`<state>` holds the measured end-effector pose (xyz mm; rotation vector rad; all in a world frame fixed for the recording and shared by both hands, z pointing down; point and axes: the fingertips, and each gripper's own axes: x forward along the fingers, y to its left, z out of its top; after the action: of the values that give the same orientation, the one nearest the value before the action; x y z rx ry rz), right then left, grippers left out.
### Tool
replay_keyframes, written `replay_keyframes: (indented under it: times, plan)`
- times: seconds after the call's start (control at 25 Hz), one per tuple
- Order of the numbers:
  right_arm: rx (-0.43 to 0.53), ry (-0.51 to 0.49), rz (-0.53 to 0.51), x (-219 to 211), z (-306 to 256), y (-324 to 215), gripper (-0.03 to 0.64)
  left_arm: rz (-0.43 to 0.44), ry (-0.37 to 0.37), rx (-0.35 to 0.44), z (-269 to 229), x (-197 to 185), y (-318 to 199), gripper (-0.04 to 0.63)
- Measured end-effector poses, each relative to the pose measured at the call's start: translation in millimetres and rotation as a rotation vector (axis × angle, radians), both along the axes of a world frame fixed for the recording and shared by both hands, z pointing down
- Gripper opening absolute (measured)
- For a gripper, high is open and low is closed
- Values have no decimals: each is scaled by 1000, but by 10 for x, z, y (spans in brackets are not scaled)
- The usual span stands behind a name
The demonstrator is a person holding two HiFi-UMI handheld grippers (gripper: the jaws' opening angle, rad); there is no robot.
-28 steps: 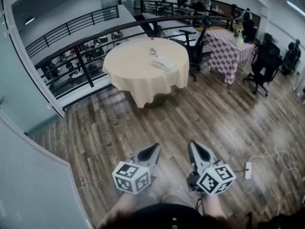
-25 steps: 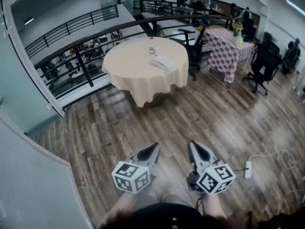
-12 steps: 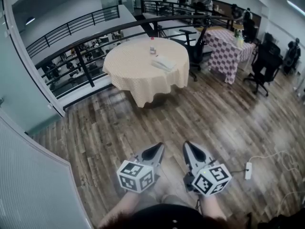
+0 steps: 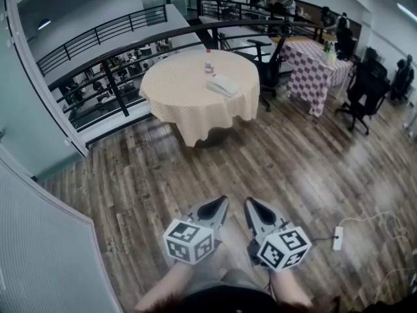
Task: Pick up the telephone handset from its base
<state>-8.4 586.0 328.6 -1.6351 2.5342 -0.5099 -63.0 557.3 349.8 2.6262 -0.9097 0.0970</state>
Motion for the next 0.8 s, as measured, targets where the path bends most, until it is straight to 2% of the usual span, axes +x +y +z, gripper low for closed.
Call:
replay_keyframes:
  times: [0.2, 0.4, 0.8]
  plan:
    - [-31, 1, -5, 103, 107, -166, 11, -4, -9, -21, 92, 65, -174, 8]
    - [-34, 0, 11, 213, 169, -589, 11, 4, -12, -41, 216, 155, -545, 8]
    - [-53, 27, 5, 180, 189, -1983, 11, 24, -10, -57, 229, 156, -1926, 8]
